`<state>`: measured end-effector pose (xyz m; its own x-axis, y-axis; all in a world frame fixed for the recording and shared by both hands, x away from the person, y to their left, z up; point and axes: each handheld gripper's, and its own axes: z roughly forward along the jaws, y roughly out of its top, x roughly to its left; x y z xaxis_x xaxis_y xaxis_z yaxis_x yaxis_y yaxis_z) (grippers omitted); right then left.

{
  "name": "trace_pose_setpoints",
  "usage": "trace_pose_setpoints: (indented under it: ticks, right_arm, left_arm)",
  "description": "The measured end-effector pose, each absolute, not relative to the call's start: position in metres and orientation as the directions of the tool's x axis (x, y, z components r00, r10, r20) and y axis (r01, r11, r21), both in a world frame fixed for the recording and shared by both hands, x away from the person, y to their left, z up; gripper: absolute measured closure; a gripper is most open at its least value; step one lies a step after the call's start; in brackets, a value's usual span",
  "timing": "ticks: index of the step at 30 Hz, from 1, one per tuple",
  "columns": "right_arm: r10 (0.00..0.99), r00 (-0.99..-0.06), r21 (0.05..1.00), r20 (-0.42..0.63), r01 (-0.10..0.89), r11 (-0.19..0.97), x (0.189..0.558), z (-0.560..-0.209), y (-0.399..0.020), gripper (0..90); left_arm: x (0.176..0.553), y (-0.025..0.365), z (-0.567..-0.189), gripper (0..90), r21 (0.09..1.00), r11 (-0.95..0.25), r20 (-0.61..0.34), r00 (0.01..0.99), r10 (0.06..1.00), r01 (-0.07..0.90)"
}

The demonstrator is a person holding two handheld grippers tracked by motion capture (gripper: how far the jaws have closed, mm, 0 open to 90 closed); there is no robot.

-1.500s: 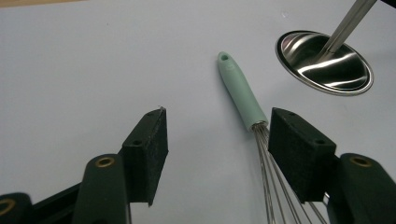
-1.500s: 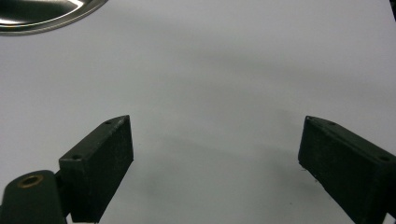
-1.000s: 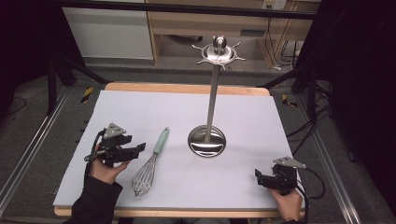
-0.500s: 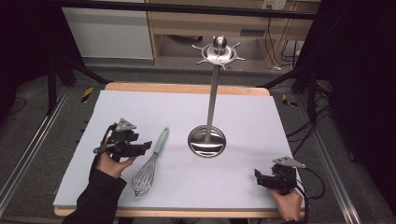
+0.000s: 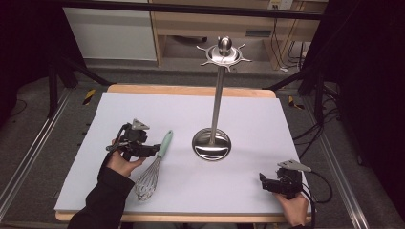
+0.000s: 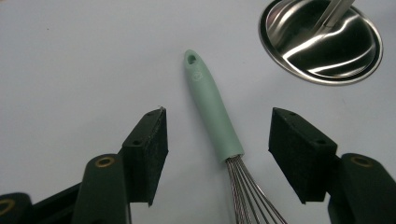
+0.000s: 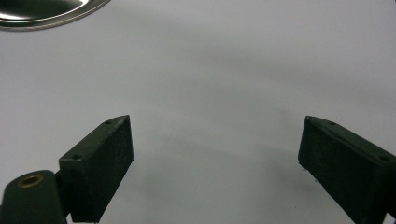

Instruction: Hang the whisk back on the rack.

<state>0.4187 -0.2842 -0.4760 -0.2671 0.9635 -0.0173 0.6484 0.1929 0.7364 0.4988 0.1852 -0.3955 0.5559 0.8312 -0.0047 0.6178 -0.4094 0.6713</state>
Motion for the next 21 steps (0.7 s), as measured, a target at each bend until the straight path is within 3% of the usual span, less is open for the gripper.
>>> trace_pose_setpoints:
  ticks: [21]
  right_arm:
    - [0.963, -0.269, 0.73, -0.003, 0.657, 0.186, 0.419, -0.476, -0.284, 10.7]
  left_arm:
    - [0.519, 0.17, -0.423, 43.3, 0.572, -0.451, -0.014, 0.557, 0.83, 0.685]
